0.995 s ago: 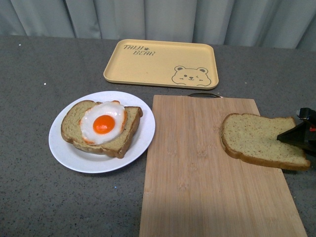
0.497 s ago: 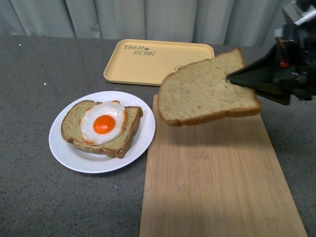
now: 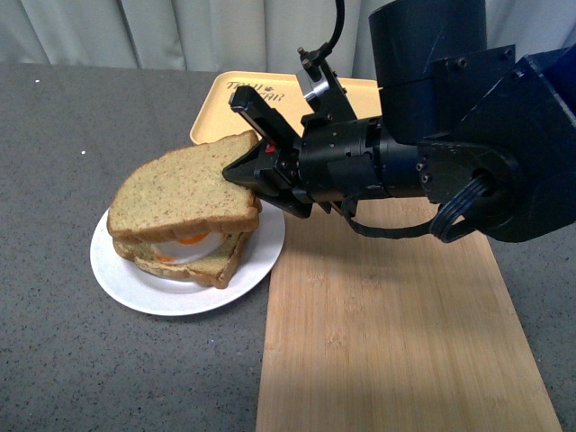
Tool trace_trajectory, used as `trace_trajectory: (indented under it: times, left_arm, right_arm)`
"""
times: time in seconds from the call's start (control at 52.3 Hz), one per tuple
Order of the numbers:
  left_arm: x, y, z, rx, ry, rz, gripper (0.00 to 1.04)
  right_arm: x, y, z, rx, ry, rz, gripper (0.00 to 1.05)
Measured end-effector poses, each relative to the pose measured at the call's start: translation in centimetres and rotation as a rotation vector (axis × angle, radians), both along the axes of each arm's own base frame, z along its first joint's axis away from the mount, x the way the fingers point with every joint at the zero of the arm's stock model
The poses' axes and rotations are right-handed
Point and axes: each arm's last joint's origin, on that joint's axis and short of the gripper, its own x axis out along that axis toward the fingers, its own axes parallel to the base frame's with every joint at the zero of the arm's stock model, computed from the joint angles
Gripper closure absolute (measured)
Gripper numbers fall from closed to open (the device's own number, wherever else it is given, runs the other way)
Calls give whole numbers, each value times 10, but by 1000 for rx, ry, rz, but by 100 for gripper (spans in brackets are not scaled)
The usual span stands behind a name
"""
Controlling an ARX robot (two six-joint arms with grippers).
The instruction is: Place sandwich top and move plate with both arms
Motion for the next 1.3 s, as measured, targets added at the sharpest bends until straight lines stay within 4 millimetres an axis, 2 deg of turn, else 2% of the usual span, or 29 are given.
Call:
trace_trajectory:
  times: [0.172, 0.421, 0.459, 0.536, 0.631, 0.784, 0.842, 0.88, 0.918, 1.052, 1.205, 1.243, 1.301]
  left_arm:
    - [0, 0, 0, 0, 0, 0, 7]
    - [0, 0, 0, 0, 0, 0, 7]
    - [0, 0, 0, 0, 0, 0, 7]
    - [0, 0, 0, 0, 0, 0, 7]
    - [0, 0, 0, 0, 0, 0, 7]
    - [0, 0, 0, 0, 0, 0, 7]
    - [0, 0, 0, 0, 0, 0, 7]
    - [0, 0, 0, 0, 0, 0, 7]
    - [0, 0, 0, 0, 0, 0, 7]
    - [0, 0, 0, 0, 0, 0, 7]
    - [0, 0, 0, 0, 0, 0, 7]
    - [0, 0, 0, 0, 0, 0, 7]
    - [0, 0, 0, 0, 0, 0, 7]
  right_arm:
    - [8, 13, -14, -8, 36, -8, 102]
    - [8, 25, -25, -42, 79, -2, 102]
    - [8, 25, -26, -50, 81, -6, 99]
    - [6, 20, -27, -76, 75, -27, 79]
    - [0, 7, -24, -113, 56, -55, 61]
    - [-12, -33, 8, -244, -99, -196, 24]
    - [-14, -40, 13, -282, -151, -249, 14]
    - [-15, -41, 12, -325, -253, -306, 16]
    - [-18, -45, 9, -420, -440, -425, 24]
    - [-44, -72, 3, -632, -680, -600, 45]
    - [-64, -101, 32, -710, -849, -765, 67]
    - [-70, -109, 41, -705, -885, -796, 76]
    - [-76, -115, 44, -706, -894, -814, 85]
